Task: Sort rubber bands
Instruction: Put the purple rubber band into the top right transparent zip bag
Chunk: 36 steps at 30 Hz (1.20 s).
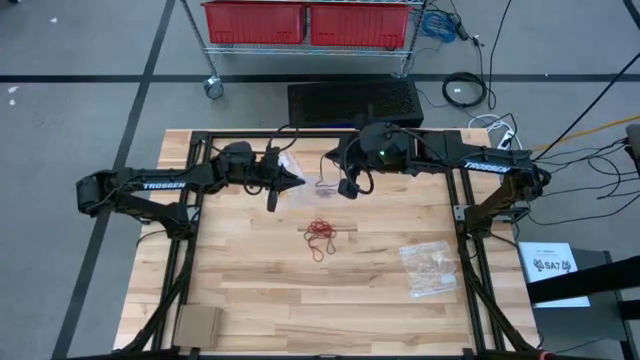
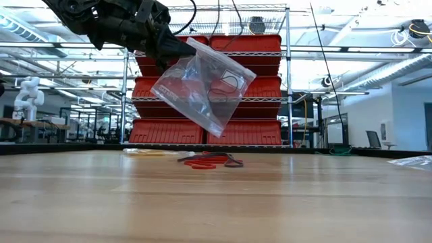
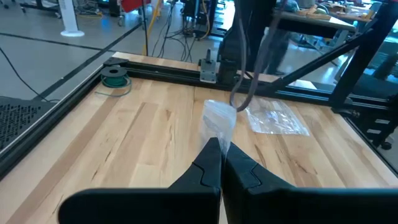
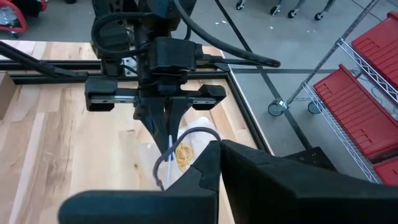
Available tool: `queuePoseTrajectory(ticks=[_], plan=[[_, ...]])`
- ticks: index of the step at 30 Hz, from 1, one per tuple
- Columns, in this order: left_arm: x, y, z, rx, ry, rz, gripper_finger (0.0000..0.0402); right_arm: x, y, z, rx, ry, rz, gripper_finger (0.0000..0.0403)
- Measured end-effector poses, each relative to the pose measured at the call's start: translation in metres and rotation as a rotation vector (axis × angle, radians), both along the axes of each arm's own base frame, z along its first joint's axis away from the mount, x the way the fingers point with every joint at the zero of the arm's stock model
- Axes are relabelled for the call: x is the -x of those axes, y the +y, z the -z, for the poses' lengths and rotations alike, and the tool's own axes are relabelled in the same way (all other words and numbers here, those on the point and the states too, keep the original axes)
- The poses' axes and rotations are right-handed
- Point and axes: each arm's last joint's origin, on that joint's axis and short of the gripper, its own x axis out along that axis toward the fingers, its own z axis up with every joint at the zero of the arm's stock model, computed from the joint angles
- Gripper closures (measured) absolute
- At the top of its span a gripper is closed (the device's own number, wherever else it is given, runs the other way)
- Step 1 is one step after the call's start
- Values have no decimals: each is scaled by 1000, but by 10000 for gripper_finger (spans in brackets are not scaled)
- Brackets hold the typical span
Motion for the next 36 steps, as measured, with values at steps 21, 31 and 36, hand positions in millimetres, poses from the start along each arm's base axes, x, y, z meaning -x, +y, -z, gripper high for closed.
queuePoseTrajectory(ticks=[21,31,36], plan=[[0,0,-2,-6,-15,0,401,1,0,-9,-11,2,5,403],[0,0,-2,-7,-19,1,401,-12,-2,7,-35,68,20,403],[0,0,-2,-7,-20,3,401,-16,-5,14,-35,103,31,403]])
